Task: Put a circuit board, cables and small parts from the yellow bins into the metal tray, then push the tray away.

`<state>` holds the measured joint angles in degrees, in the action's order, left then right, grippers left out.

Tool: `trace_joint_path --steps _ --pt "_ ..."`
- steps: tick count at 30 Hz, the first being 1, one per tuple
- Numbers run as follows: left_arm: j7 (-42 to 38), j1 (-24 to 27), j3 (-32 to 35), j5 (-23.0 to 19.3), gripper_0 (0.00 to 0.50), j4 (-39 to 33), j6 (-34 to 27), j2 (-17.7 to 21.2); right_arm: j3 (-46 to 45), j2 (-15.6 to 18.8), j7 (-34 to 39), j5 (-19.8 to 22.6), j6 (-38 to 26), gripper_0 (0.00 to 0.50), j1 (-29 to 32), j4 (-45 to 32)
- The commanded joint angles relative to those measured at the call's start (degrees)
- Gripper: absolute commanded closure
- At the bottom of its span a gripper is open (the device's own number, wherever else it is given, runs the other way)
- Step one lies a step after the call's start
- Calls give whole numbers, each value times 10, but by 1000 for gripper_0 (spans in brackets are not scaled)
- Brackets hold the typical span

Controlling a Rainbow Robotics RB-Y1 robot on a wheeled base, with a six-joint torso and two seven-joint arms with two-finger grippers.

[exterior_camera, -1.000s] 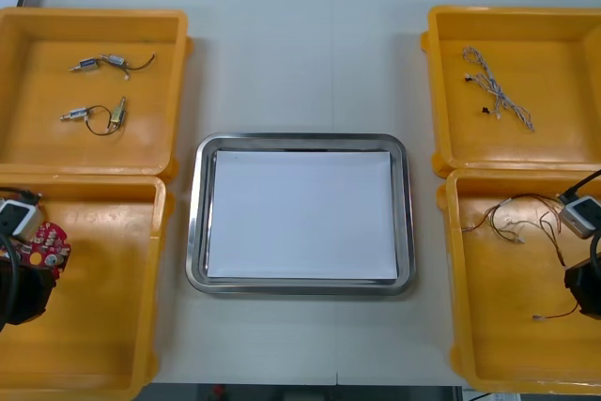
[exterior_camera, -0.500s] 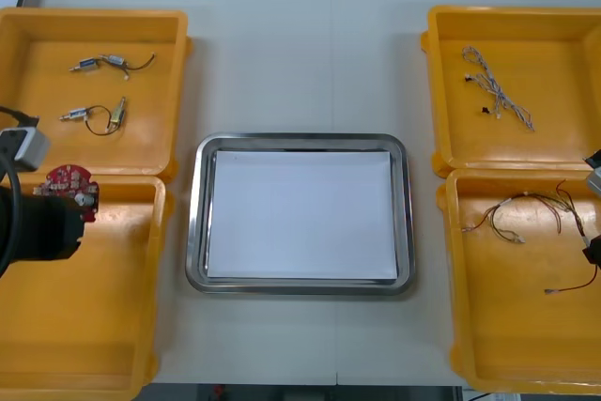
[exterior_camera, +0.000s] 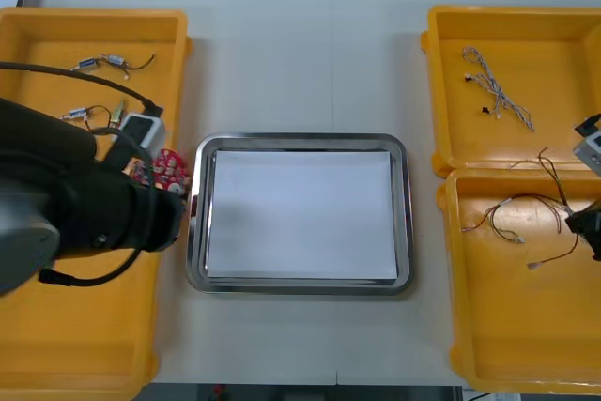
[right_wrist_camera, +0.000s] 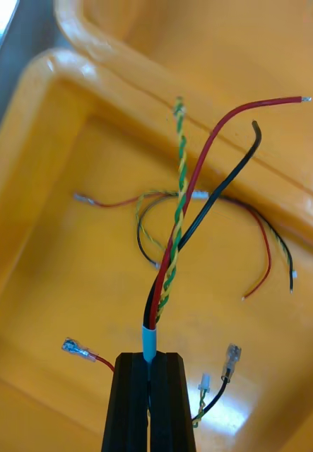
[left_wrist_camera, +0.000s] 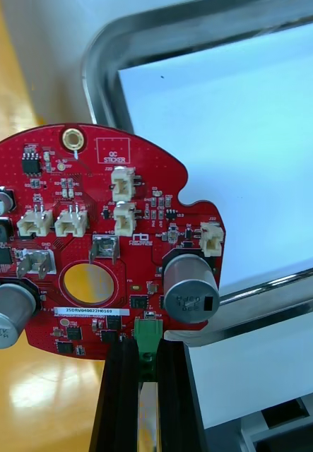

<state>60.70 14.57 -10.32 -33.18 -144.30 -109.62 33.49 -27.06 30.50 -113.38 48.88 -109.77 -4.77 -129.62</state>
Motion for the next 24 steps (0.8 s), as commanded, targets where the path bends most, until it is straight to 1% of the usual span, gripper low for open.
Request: trace_joint_path --steps 1,4,8,12,16,21,24 --pt "-110 41 -81 47 500 -12 -4 -4 16 17 16 40 -2 500 -46 -28" --pt "-116 42 -101 51 500 -5 -4 -11 42 26 18 54 -2 500 -53 -41" --pt "-117 46 -122 62 500 8 -1 -18 74 36 21 53 -2 500 -56 -70" --pt "-119 58 -163 95 500 45 25 -37 90 48 25 50 -2 500 -50 -106" --pt "-114 71 -189 116 500 91 50 -65 91 54 26 41 -2 500 -50 -122" --pt "-109 88 -212 130 500 127 53 -91 91 54 27 23 -2 500 -49 -122" --pt "-102 92 -220 130 500 139 54 -98 92 54 28 17 -2 500 -49 -122"
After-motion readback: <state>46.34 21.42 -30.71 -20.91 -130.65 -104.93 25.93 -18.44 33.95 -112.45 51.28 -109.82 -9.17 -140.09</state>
